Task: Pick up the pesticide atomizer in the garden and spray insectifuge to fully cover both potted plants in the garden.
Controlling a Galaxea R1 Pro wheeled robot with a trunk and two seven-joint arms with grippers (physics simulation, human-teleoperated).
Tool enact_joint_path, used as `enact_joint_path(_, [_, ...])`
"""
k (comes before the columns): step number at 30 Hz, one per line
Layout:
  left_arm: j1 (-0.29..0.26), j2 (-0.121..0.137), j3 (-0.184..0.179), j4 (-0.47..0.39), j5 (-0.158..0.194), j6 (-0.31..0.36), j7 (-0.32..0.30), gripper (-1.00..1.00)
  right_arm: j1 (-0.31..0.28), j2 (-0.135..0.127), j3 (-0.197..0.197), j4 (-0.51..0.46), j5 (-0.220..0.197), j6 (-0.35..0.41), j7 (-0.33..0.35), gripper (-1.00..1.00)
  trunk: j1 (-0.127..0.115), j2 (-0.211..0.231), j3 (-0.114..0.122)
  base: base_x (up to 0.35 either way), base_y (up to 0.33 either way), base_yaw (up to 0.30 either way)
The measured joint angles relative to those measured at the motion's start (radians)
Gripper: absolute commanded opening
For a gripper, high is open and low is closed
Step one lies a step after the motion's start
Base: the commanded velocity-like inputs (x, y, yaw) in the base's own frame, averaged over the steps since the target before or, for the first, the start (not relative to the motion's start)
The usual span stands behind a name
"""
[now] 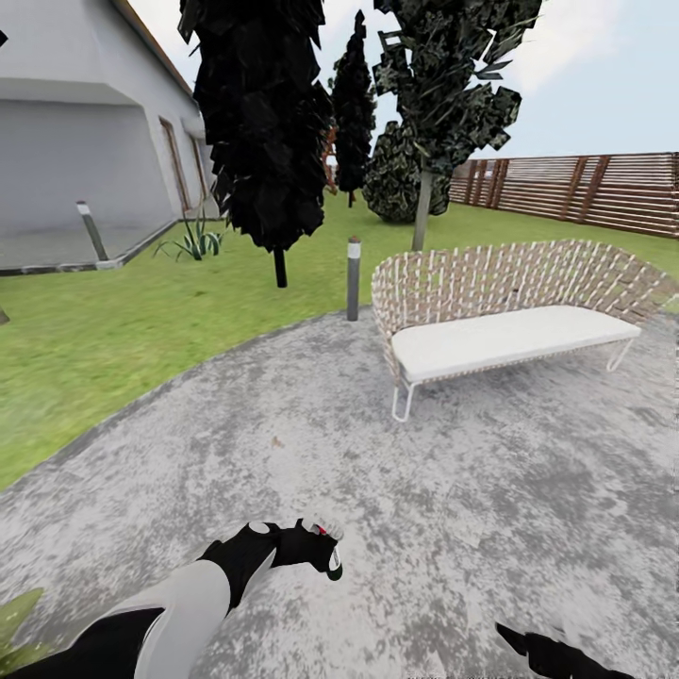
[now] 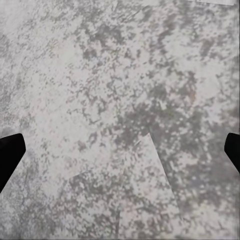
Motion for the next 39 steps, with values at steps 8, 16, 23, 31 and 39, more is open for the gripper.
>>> enact_joint_path(8, [0.000,0.000,0.000,0.000,0.000,0.000,0.000,-1.00,0.000,0.001,0.000,0.000,0.000,0.000,0.000,1.00,0.031,-0.056,-0.023,0.000,0.000,-0.050])
enact_joint_path(16, [0.000,0.000,0.000,0.000,0.000,0.000,0.000,-1.00,0.000,0.003,0.000,0.000,0.000,0.000,0.000,1.00,0.061,-0.112,-0.039,0.000,0.000,-0.174])
enact_joint_path(23, [0.000,0.000,0.000,0.000,0.000,0.000,0.000,-1.00,0.000,0.005,0.000,0.000,0.000,0.000,0.000,1.00,0.088,-0.161,-0.053,0.000,0.000,-0.186])
enact_joint_path(31, [0.000,0.000,0.000,0.000,0.000,0.000,0.000,-1.00,0.000,0.005,0.000,0.001,0.000,-0.001,0.000,1.00,0.119,-0.217,-0.069,0.000,0.000,-0.186])
enact_joint_path(39, [0.000,0.000,0.001,0.000,0.001,-0.001,0.000,-1.00,0.000,0.005,0.000,0.001,0.000,0.000,0.000,1.00,0.146,-0.266,-0.082,0.000,0.000,-0.186])
